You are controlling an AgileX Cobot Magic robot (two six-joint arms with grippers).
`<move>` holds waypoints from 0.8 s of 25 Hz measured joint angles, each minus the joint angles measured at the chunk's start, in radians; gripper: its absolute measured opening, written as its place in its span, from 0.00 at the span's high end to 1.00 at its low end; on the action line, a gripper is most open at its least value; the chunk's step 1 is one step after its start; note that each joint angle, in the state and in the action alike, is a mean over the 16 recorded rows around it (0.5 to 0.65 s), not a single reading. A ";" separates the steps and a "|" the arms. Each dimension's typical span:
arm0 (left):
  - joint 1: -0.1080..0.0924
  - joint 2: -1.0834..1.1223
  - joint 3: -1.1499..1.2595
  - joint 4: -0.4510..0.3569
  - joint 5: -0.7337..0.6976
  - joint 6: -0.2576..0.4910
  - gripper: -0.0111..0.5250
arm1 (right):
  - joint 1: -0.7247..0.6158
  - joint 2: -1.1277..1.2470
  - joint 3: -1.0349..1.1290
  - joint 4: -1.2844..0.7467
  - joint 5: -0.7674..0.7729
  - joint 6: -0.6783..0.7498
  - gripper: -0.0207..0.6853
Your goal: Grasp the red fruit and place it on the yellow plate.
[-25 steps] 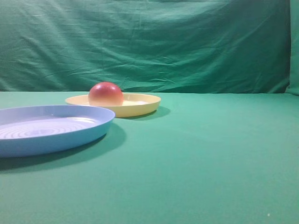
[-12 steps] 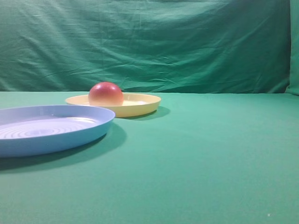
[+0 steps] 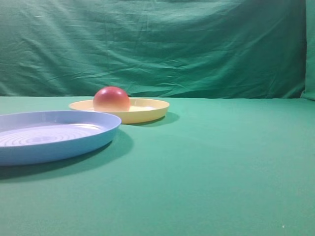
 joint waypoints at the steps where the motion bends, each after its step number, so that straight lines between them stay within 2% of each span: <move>1: 0.000 0.000 0.000 0.000 0.000 0.000 0.69 | -0.005 -0.014 0.014 0.000 -0.002 0.000 0.97; 20: 0.000 0.000 0.000 0.000 0.000 0.000 0.69 | -0.018 -0.053 0.064 0.000 0.012 -0.004 0.97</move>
